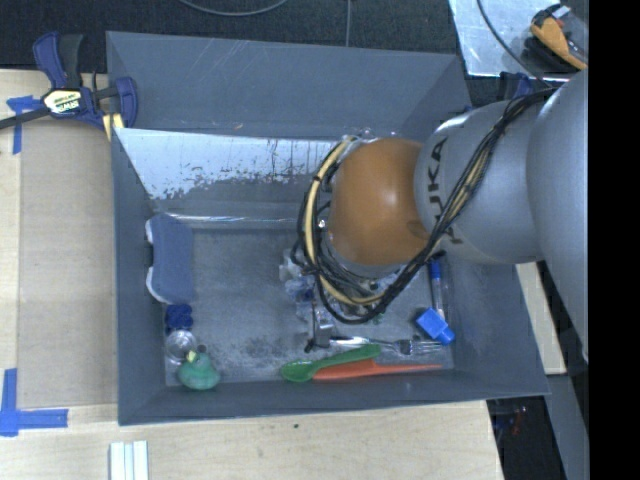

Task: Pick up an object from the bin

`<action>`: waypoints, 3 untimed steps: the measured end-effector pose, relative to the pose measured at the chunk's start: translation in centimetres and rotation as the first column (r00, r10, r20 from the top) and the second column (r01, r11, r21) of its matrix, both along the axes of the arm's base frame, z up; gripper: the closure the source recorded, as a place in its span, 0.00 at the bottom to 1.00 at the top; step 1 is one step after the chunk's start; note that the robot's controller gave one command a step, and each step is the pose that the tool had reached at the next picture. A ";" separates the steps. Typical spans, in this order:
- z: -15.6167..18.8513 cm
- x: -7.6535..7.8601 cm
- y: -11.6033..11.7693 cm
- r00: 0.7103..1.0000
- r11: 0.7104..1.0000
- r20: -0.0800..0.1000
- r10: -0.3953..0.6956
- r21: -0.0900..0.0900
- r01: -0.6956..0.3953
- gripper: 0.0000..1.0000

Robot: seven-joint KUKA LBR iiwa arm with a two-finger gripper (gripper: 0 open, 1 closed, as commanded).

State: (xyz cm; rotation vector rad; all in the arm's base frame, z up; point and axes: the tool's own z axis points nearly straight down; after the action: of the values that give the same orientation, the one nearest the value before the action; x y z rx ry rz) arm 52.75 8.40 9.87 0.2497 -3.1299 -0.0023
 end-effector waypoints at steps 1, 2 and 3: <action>-0.8 1.0 -0.9 0.999 0.999 0.008 0.034 0.001 -0.034 0.00; -1.3 1.4 -1.1 0.983 0.983 0.008 0.181 -0.002 -0.181 0.00; -2.7 -1.7 -3.9 0.994 0.994 0.012 0.110 -0.001 -0.110 1.00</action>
Offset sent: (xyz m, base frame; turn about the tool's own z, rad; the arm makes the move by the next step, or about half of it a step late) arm 0.0261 -0.0046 -0.0287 0.0350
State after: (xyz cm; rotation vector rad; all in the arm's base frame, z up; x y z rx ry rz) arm 51.09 4.54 7.12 0.4237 -3.1229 0.0003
